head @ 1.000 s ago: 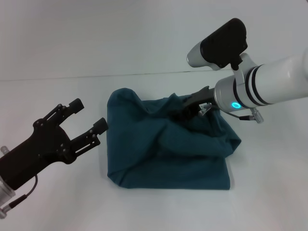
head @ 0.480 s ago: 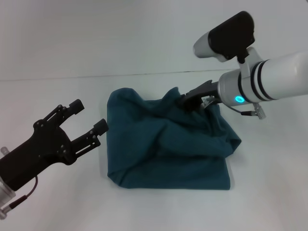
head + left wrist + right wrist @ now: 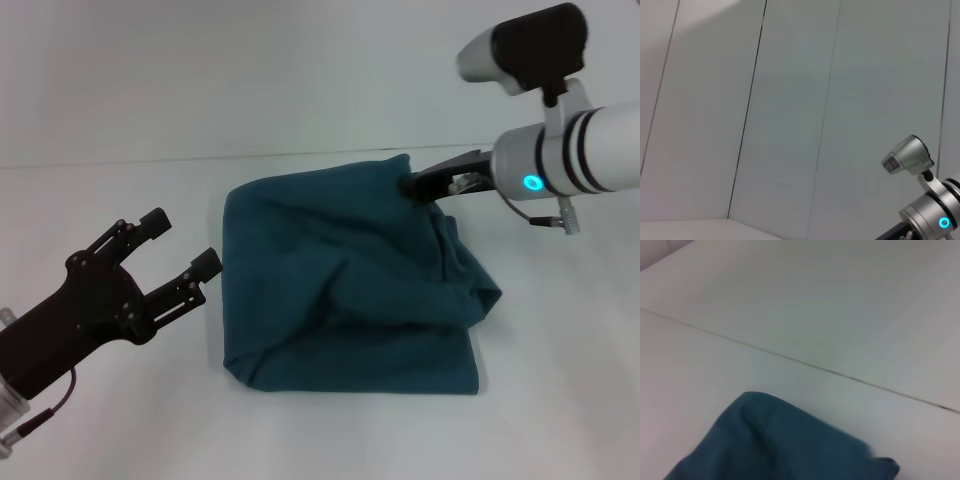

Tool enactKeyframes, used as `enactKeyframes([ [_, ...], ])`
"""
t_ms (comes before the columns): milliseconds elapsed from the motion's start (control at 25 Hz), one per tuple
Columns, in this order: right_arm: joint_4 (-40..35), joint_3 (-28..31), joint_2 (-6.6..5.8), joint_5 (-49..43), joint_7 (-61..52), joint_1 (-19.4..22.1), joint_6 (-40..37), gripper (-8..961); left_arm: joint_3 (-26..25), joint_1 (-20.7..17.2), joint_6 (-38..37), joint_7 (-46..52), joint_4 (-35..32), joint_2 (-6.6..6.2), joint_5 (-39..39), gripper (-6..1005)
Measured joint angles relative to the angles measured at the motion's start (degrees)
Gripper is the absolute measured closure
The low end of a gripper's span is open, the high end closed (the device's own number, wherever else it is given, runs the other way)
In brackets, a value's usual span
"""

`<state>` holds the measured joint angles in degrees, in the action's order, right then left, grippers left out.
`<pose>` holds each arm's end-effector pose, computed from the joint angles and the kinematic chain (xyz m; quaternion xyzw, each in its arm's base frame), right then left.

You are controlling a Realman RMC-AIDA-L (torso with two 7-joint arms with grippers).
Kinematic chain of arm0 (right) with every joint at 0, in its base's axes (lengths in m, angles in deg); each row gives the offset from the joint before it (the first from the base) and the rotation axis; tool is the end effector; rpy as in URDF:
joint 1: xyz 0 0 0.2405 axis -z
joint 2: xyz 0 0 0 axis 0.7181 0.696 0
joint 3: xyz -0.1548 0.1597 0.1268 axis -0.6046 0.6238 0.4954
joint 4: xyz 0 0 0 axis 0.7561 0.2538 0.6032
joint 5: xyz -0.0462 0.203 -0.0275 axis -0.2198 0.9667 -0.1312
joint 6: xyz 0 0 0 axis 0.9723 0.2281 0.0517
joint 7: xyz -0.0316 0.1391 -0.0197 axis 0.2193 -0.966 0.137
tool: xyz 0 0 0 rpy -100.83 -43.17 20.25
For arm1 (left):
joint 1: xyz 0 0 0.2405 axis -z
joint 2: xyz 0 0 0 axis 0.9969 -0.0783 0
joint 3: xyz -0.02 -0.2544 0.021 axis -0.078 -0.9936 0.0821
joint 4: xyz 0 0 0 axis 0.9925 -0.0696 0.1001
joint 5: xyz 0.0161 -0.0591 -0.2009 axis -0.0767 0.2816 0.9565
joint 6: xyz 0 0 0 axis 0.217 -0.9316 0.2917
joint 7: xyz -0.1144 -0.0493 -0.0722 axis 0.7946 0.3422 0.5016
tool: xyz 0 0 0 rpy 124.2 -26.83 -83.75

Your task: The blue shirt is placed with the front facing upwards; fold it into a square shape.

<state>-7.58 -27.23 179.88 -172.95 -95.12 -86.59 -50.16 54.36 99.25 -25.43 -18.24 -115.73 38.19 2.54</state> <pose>0.1853 0.4419 -0.0084 -0.8647 0.3766 0.0477 0.3289 -0.2603 0.2887 -0.0071 -0.8354 -0.1798 -0.4375 0.2801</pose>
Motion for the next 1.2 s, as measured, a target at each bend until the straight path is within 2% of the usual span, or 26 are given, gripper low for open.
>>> enactKeyframes([
  [400, 4.86, 4.15, 0.02, -0.54, -0.6, 0.13, 4.68, 928, -0.1, 0.11, -0.06, -0.08, -0.06, -0.16, 0.0, 127],
  [600, 3.54, 6.48, 0.06, -0.19, -0.6, 1.48, 5.39, 922, -0.53, -0.07, -0.42, -0.09, -0.16, -0.18, 0.0, 127],
  [800, -1.98, 8.86, 0.05, 1.55, -0.03, 3.67, 3.52, 705, -0.81, -0.28, -0.58, -0.09, -0.1, -0.18, 0.0, 128],
  [880, -4.28, 8.88, 0.04, 5.74, 3.84, 5.16, 2.09, 644, -1.16, -0.44, -0.83, -0.09, -0.21, -0.17, 0.0, 128],
  [1000, -5.27, 7.31, 0.36, 17.53, 16.03, 8.33, 0.64, 554, -2.12, -0.66, -1.37, -0.14, -0.29, -0.08, 0.0, 128],
  [1120, -0.24, 4.52, 0.45, 31.04, 32.22, 10.67, 1.32, 463, -3.26, -0.87, -1.59, -0.18, -0.22, -0.06, 0.01, 128],
  [1200, 7.04, 3.64, 0.47, 40.57, 45.12, 11.06, 1.81, 451, -3.66, -0.96, -1.66, -0.25, 0.01, -0.06, 0.0, 128],
])
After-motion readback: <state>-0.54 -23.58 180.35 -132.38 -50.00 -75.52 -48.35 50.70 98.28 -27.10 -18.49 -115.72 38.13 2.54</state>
